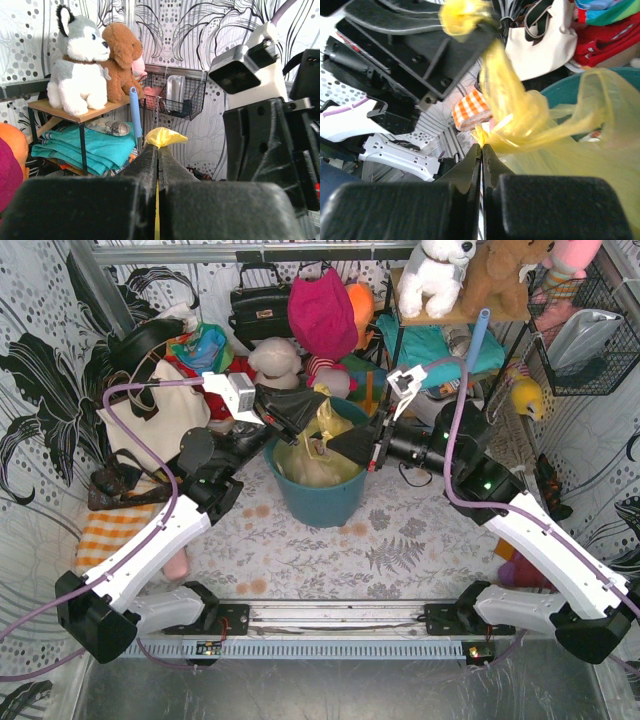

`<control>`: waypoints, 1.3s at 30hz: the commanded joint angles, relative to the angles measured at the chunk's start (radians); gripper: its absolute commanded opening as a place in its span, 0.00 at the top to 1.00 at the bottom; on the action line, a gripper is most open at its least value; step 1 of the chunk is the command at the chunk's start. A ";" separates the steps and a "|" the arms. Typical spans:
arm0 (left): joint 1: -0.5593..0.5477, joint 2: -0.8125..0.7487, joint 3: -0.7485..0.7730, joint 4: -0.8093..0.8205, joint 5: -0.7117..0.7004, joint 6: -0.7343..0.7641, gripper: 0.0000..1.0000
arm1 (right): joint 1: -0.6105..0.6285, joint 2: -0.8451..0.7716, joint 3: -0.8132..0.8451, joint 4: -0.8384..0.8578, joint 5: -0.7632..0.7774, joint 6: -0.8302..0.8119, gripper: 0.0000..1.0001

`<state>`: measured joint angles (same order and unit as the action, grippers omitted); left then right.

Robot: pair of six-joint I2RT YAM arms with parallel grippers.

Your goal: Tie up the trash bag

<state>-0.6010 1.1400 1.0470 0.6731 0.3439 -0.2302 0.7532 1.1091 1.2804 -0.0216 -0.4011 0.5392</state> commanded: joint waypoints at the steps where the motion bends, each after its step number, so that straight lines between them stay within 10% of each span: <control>1: 0.004 0.012 0.030 0.015 0.039 0.002 1.00 | 0.081 0.007 0.001 0.089 0.161 0.013 1.00; 19: 0.004 0.012 0.038 -0.025 0.094 0.014 1.00 | 0.375 0.141 0.019 0.082 0.934 -0.068 1.00; 39: 0.005 0.010 0.024 -0.039 0.174 -0.003 1.00 | 0.403 0.128 -0.197 0.366 1.357 -0.165 1.00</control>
<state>-0.6010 1.1538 1.0489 0.6102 0.4728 -0.2302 1.1519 1.2613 1.1416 0.1566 0.8642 0.4355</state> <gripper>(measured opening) 0.011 0.003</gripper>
